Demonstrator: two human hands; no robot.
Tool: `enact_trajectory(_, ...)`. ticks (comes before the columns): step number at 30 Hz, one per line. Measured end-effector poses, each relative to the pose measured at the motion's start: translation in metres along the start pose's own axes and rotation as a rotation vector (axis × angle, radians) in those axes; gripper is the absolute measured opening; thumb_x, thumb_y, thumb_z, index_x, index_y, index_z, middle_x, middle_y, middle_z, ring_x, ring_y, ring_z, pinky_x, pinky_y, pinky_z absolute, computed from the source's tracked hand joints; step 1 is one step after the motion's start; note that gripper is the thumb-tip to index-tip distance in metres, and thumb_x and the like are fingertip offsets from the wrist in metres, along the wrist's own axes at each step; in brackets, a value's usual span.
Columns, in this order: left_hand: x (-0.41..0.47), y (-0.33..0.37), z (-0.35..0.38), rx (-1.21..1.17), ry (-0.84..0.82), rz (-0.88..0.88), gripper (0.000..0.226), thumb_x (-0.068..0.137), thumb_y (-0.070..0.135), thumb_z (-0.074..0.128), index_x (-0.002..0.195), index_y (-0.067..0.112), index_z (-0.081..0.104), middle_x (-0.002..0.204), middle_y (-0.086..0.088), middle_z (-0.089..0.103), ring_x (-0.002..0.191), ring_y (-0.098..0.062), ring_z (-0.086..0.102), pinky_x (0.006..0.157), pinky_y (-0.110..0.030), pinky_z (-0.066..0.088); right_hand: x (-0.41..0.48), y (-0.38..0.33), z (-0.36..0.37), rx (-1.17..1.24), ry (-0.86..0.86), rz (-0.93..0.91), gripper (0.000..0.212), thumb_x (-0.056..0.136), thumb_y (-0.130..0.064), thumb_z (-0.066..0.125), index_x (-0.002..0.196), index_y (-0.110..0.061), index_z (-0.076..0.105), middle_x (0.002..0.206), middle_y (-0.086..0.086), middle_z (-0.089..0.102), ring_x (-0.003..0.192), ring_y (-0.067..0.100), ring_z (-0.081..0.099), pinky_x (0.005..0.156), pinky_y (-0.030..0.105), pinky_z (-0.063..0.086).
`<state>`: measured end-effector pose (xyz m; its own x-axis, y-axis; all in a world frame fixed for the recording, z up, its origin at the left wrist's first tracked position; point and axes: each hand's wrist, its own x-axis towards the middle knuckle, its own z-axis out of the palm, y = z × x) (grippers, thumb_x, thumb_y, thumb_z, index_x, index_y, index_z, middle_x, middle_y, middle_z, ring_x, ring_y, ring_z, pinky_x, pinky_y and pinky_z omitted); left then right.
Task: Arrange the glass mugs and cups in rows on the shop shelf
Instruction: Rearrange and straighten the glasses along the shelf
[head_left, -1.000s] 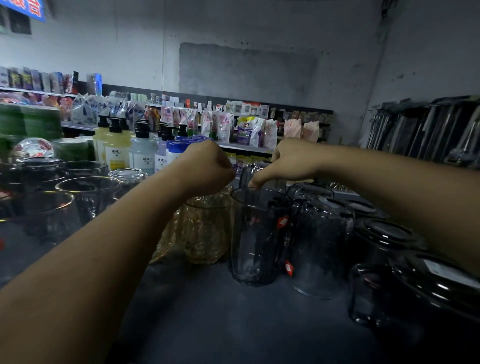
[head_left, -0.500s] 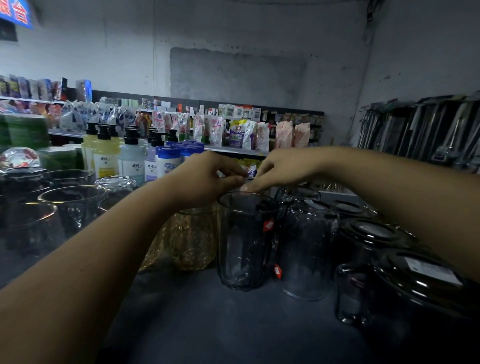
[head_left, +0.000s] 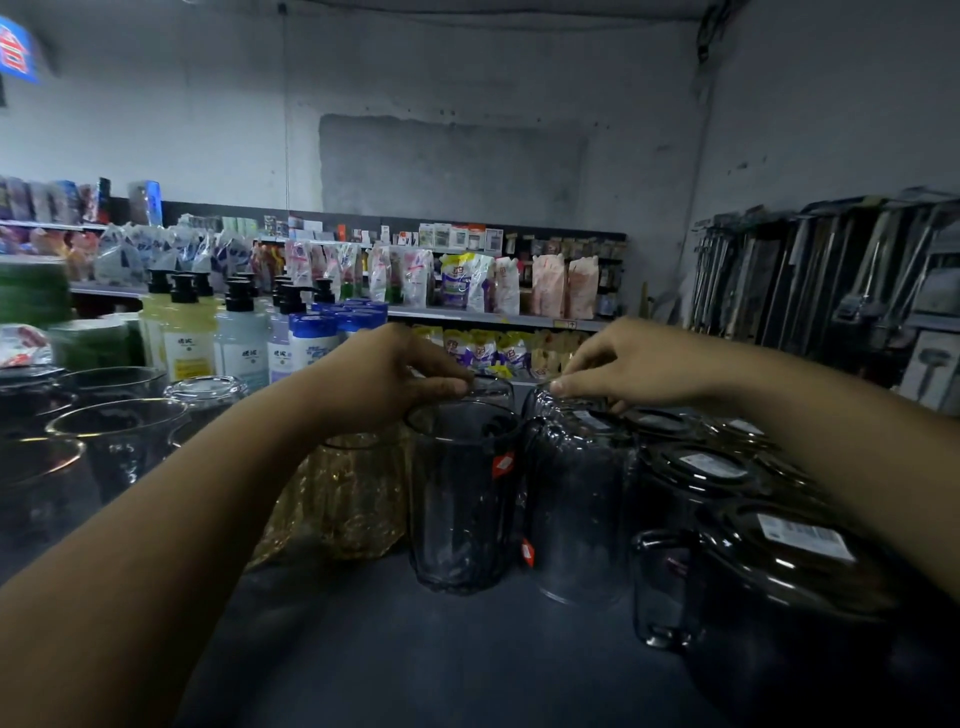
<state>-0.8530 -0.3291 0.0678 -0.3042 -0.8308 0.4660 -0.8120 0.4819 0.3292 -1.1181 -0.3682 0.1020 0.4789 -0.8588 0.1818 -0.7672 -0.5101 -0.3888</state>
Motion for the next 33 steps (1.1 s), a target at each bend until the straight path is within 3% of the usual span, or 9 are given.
enact_trajectory(4, 0.000, 0.000, -0.001, -0.017, -0.003, -0.002, 0.026, 0.088, 0.042, 0.066, 0.110, 0.034, 0.077, 0.098, 0.026, 0.068, 0.087, 0.020, 0.061, 0.076, -0.009, 0.045, -0.001, -0.003, 0.001, -0.033, 0.007, -0.012, 0.033, 0.091, -0.049, 0.069, 0.093, -0.017, 0.079, 0.090, 0.005, 0.074, 0.080, 0.016, 0.067, 0.086, 0.045, 0.059)
enact_trajectory(8, -0.002, 0.002, -0.002, -0.045, -0.009, -0.030, 0.026, 0.087, 0.044, 0.066, 0.110, 0.034, 0.077, 0.094, 0.030, 0.065, 0.087, 0.013, 0.062, 0.079, -0.017, 0.048, 0.002, -0.004, 0.003, -0.089, 0.026, -0.020, 0.037, 0.093, -0.049, 0.066, 0.098, -0.015, 0.080, 0.086, 0.002, 0.074, 0.074, 0.015, 0.063, 0.078, 0.041, 0.058)
enact_trajectory(14, -0.004, 0.009, -0.004, -0.018, -0.022, -0.040, 0.028, 0.095, 0.040, 0.060, 0.112, 0.026, 0.076, 0.089, 0.028, 0.061, 0.084, 0.011, 0.059, 0.077, -0.023, 0.048, 0.004, 0.001, 0.006, -0.139, 0.059, -0.022, 0.035, 0.096, -0.048, 0.063, 0.101, -0.017, 0.079, 0.101, -0.004, 0.075, 0.088, 0.011, 0.068, 0.077, 0.032, 0.056)
enact_trajectory(17, -0.008, 0.021, -0.008, -0.008, 0.031, -0.036, 0.034, 0.099, 0.041, 0.053, 0.113, 0.019, 0.074, 0.082, 0.026, 0.059, 0.079, 0.009, 0.059, 0.069, -0.016, 0.045, -0.004, -0.006, 0.003, -0.181, 0.083, -0.052, 0.037, 0.098, -0.046, 0.060, 0.110, -0.016, 0.076, 0.108, -0.002, 0.074, 0.092, 0.009, 0.066, 0.088, 0.034, 0.056)
enact_trajectory(22, -0.021, 0.051, -0.038, 0.084, -0.040, -0.070, 0.066, 0.084, 0.068, 0.038, 0.100, 0.013, 0.071, 0.093, -0.008, 0.073, 0.081, -0.020, 0.070, 0.075, -0.039, 0.059, -0.041, -0.042, -0.005, -0.242, 0.177, -0.134, 0.041, 0.093, -0.050, 0.065, 0.121, -0.020, 0.070, 0.115, -0.005, 0.070, 0.100, 0.008, 0.064, 0.093, 0.032, 0.054)
enact_trajectory(24, -0.030, 0.066, -0.044, 0.155, -0.135, -0.101, 0.067, 0.081, 0.074, 0.033, 0.096, 0.018, 0.067, 0.092, -0.004, 0.071, 0.080, -0.015, 0.068, 0.070, -0.034, 0.054, -0.065, -0.059, -0.001, -0.217, 0.264, -0.181, 0.040, 0.090, -0.051, 0.069, 0.120, -0.024, 0.070, 0.114, -0.009, 0.070, 0.101, 0.005, 0.063, 0.090, 0.027, 0.052)
enact_trajectory(26, -0.037, 0.079, -0.044, 0.192, -0.196, -0.119, 0.072, 0.077, 0.078, 0.033, 0.106, 0.022, 0.067, 0.100, 0.000, 0.070, 0.086, -0.009, 0.065, 0.073, -0.031, 0.052, -0.092, -0.074, 0.012, -0.129, 0.375, -0.219, 0.034, 0.088, -0.048, 0.071, 0.115, -0.027, 0.069, 0.106, -0.015, 0.068, 0.094, 0.001, 0.062, 0.084, 0.025, 0.051)
enact_trajectory(29, -0.044, 0.086, -0.036, 0.268, -0.261, -0.123, 0.093, 0.071, 0.084, 0.036, 0.137, 0.021, 0.055, 0.131, -0.003, 0.064, 0.112, -0.017, 0.062, 0.097, -0.040, 0.052, -0.120, -0.089, 0.050, 0.047, 0.503, -0.207, 0.027, 0.088, -0.042, 0.073, 0.111, -0.032, 0.063, 0.092, -0.014, 0.065, 0.077, 0.000, 0.060, 0.071, 0.022, 0.049)
enact_trajectory(33, -0.044, 0.084, -0.020, 0.340, -0.290, -0.126, 0.080, 0.086, 0.069, 0.058, 0.148, 0.021, 0.043, 0.137, -0.003, 0.059, 0.120, -0.020, 0.058, 0.098, -0.036, 0.049, -0.128, -0.088, 0.105, 0.225, 0.583, -0.115, 0.021, 0.090, -0.032, 0.072, 0.105, -0.032, 0.056, 0.096, -0.014, 0.059, 0.070, 0.002, 0.059, 0.060, 0.011, 0.043)
